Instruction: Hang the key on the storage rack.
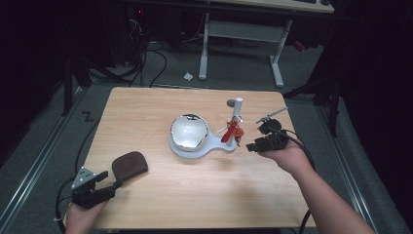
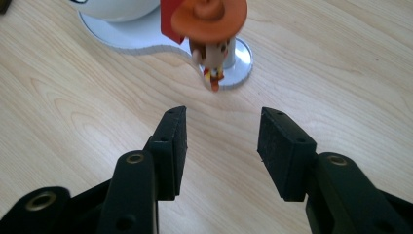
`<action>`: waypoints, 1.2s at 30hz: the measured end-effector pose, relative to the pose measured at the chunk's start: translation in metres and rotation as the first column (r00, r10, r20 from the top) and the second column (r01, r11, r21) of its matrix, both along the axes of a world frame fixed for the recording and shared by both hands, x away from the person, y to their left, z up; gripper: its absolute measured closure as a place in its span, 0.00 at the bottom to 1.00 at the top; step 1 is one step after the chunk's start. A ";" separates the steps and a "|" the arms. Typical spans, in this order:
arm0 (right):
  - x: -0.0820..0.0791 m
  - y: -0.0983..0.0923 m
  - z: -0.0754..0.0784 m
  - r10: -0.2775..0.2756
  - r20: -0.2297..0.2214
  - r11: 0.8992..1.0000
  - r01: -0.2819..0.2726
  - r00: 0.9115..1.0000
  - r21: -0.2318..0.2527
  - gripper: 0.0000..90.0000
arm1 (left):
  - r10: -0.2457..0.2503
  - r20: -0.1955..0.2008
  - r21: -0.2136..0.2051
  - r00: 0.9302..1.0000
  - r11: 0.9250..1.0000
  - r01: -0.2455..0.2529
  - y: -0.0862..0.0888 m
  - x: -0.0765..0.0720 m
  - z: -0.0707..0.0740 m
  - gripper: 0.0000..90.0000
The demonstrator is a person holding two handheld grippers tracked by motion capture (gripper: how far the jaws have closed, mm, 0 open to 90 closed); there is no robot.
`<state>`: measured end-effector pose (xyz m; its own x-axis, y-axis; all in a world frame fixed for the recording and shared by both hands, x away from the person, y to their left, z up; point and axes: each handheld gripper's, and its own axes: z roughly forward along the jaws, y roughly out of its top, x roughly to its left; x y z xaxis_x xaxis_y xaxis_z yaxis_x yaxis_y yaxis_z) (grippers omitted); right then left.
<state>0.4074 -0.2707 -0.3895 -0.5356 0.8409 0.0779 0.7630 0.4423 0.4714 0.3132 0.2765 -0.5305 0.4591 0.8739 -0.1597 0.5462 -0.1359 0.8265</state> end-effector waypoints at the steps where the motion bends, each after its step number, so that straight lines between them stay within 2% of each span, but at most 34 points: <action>1: -0.004 -0.003 -0.001 -0.003 0.009 1.000 0.002 1.000 0.006 0.59 | -0.001 -0.004 -0.004 1.000 1.000 0.001 0.000 0.000 0.000 0.35; 3: -0.014 -0.008 -0.006 -0.005 0.030 1.000 0.006 1.000 -0.013 0.59 | -0.002 -0.012 -0.009 1.000 1.000 0.002 0.000 0.000 0.000 0.35; 6: -0.025 -0.015 -0.013 -0.003 0.046 1.000 0.004 0.999 -0.006 0.54 | -0.005 -0.022 -0.020 1.000 1.000 0.004 -0.002 0.000 0.000 0.35; 11: -0.047 -0.022 -0.029 0.016 0.094 1.000 -0.016 0.995 0.003 0.53 | -0.006 -0.016 0.002 1.000 1.000 0.006 -0.005 -0.002 0.001 0.36; 14: -0.060 -0.024 -0.041 0.024 0.134 1.000 -0.024 0.991 -0.003 0.54 | -0.002 -0.011 0.012 1.000 1.000 0.002 -0.007 -0.003 0.001 0.36; 19: -0.076 -0.028 -0.062 0.005 0.173 1.000 -0.007 0.985 0.011 0.56 | -0.001 -0.001 0.019 1.000 1.000 0.001 -0.008 -0.004 0.001 0.37; 22: -0.083 -0.029 -0.074 -0.009 0.214 1.000 0.010 0.977 -0.001 0.58 | -0.006 0.009 0.033 1.000 0.999 0.005 -0.011 -0.006 0.001 0.38; 24: -0.088 -0.030 -0.084 -0.036 0.220 0.999 0.031 0.975 0.024 0.58 | -0.012 0.015 0.040 1.000 0.999 0.011 -0.013 -0.007 0.002 0.38; 27: -0.094 -0.030 -0.095 -0.046 0.229 0.998 0.036 0.972 0.046 0.58 | -0.020 0.017 0.044 1.000 0.999 0.019 -0.015 -0.008 0.002 0.38; 31: -0.104 -0.031 -0.109 -0.063 0.270 0.995 0.039 0.961 0.096 0.58 | -0.025 0.024 0.054 0.999 0.998 0.024 -0.019 -0.009 0.003 0.37; 35: -0.113 -0.032 -0.119 -0.067 0.291 0.991 0.028 0.954 0.133 0.56 | -0.032 0.028 0.062 0.999 0.998 0.030 -0.021 -0.010 0.004 0.37; 36: -0.116 -0.033 -0.122 -0.065 0.306 0.990 0.022 0.950 0.140 0.56 | -0.034 0.031 0.060 0.999 0.998 0.032 -0.022 -0.010 0.004 0.37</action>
